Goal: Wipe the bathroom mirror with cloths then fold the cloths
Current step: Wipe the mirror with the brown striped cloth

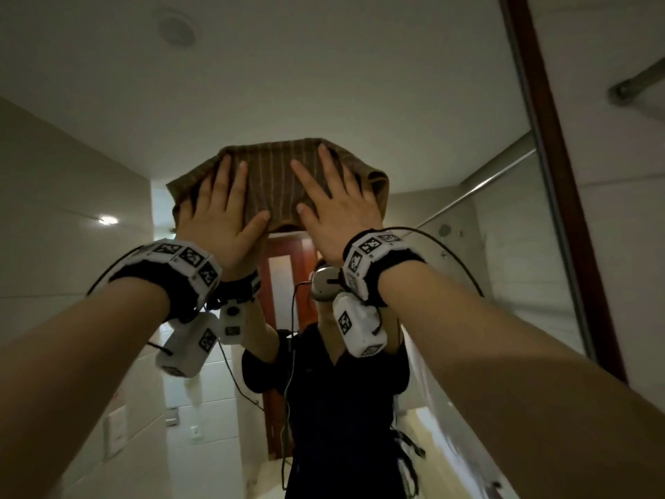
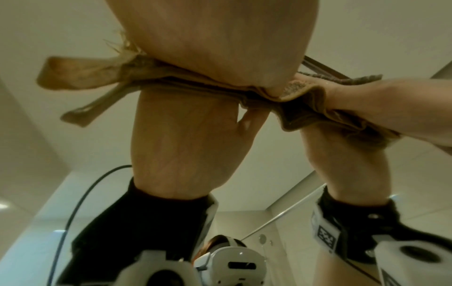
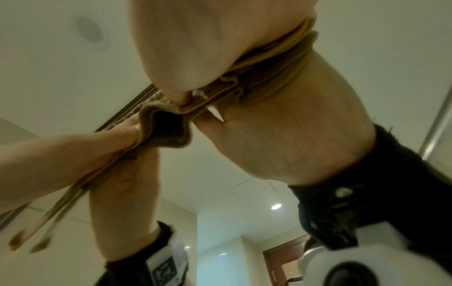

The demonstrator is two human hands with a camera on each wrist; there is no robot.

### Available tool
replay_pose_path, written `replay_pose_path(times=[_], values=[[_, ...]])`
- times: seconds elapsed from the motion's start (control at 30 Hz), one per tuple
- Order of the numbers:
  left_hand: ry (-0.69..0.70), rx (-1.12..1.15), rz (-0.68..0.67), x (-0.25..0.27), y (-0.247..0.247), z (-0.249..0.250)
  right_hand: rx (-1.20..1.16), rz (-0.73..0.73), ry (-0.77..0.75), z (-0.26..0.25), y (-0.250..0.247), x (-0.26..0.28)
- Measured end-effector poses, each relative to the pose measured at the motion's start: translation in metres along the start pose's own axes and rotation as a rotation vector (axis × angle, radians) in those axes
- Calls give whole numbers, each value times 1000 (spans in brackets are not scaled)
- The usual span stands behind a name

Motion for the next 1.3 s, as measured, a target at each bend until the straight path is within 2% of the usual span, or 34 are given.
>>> replay_pose_path(times=[0.13, 0.23, 0.33, 0.47, 0.67, 0.8, 0.97, 1.1, 1.3], values=[[86, -17, 35, -7, 6, 88, 71, 20, 63, 81, -22, 34], [108, -17, 11, -12, 16, 156, 107, 31, 109, 137, -36, 62], [138, -11, 29, -8, 22, 210, 131, 80, 153, 175, -49, 88], [174, -15, 49, -2, 29, 255, 121, 82, 161, 214, -58, 110], [182, -17, 88, 3, 30, 265, 119, 74, 137, 225, -61, 119], [179, 3, 59, 15, 35, 267, 104, 102, 155, 221, -58, 129], [217, 17, 77, 64, 43, 255, 79, 66, 144, 208, -48, 161], [251, 14, 37, 103, 53, 234, 53, 19, 116, 185, -32, 202], [199, 4, -56, 171, 74, 196, 7, -47, 134, 129, -6, 256]])
Point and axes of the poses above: each hand's wrist, its own x-axis away from the middle knuckle, its own y-axis out of the palm, z = x × y, the point moved 9 cm from there along -x, towards the middle knuckle, and after that the axes turned 13 degrees about -y, right-handed, at the moved point
